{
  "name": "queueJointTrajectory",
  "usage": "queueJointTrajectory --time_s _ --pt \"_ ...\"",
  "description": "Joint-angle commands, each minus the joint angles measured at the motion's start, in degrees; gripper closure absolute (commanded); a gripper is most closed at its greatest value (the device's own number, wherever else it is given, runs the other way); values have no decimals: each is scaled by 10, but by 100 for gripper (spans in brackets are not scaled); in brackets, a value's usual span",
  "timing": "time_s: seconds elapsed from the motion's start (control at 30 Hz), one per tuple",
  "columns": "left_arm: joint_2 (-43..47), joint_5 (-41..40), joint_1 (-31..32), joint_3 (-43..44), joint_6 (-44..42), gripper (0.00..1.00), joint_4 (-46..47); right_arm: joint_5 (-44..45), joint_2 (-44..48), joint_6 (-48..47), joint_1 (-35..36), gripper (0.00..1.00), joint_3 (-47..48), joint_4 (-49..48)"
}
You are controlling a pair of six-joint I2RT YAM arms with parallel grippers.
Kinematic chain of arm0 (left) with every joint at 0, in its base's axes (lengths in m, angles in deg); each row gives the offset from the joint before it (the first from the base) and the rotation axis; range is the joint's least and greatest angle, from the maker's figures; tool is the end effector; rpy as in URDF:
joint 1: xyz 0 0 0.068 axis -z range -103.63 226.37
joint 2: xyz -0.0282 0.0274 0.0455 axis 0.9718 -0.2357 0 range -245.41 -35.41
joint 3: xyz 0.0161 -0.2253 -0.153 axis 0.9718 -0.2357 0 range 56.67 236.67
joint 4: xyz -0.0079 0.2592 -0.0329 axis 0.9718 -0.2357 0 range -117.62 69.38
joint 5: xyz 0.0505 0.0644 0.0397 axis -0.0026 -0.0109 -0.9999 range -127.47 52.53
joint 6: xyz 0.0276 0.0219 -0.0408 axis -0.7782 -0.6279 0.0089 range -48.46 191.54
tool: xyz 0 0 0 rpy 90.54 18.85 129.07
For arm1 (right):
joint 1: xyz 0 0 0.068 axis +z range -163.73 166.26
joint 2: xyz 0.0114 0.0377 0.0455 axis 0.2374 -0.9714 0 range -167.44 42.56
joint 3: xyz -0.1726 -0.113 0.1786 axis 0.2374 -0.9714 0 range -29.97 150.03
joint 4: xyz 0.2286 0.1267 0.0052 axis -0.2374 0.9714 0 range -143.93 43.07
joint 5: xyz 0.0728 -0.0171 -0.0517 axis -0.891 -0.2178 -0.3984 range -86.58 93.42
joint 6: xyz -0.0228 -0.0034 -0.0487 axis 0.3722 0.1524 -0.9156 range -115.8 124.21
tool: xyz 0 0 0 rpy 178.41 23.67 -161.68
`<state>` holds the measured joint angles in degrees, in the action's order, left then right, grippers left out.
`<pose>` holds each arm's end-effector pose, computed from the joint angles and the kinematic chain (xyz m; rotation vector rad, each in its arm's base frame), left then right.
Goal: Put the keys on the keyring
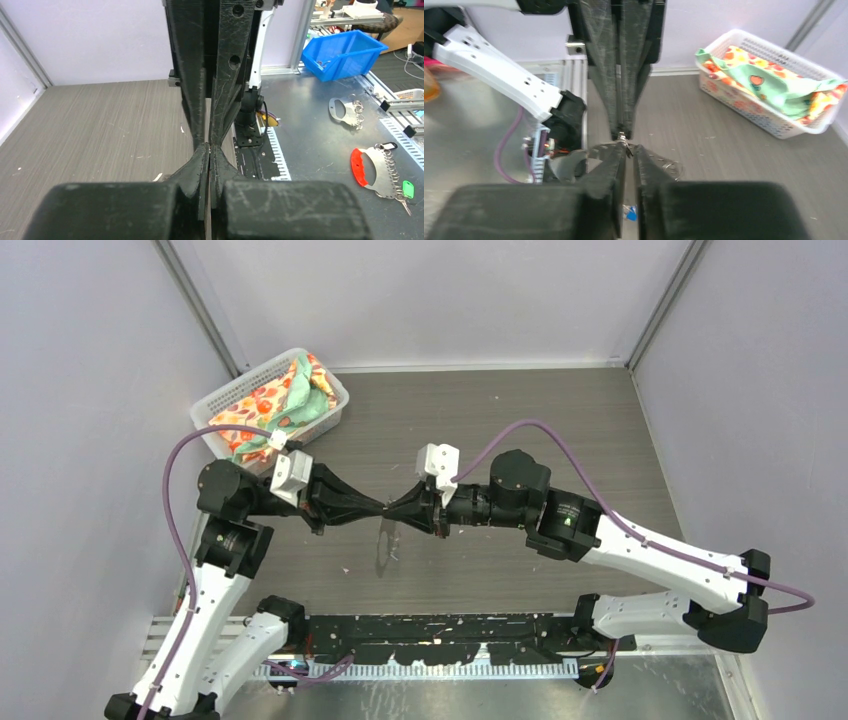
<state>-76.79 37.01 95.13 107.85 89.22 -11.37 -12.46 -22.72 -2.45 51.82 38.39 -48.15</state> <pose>0.1139 -0.0749 0.4161 1.1991 1.1031 -1.2937 0.0983 0.2399 0.4215 -1.1838 1.2394 1.0033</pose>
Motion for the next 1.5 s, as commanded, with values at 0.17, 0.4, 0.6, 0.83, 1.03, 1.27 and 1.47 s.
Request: queueJointTrajectory --time_s 0.17,0.4,0.6,0.83,1.03,1.27,1.47 --pt "8 0 2 -6 -6 100 21 -21 2 2 -1 99 39 -4" --pt "10 -6 2 -2 -62 99 -42 -9 2 12 -1 99 73 92" --pt "-4 -6 2 57 -224 61 -261 -8 -23 8 0 99 126 189" --pt "-38 -1 2 105 -307 59 -342 -27 -64 -17 -1 99 190 295" --pt "-53 10 2 112 -344 60 -375 -22 -91 -23 0 99 232 341" --pt "-66 5 8 130 -408 55 -461 -24 -109 -23 -1 99 255 358" --pt "-66 7 16 126 -412 65 -464 -26 -119 -22 0 99 262 355"
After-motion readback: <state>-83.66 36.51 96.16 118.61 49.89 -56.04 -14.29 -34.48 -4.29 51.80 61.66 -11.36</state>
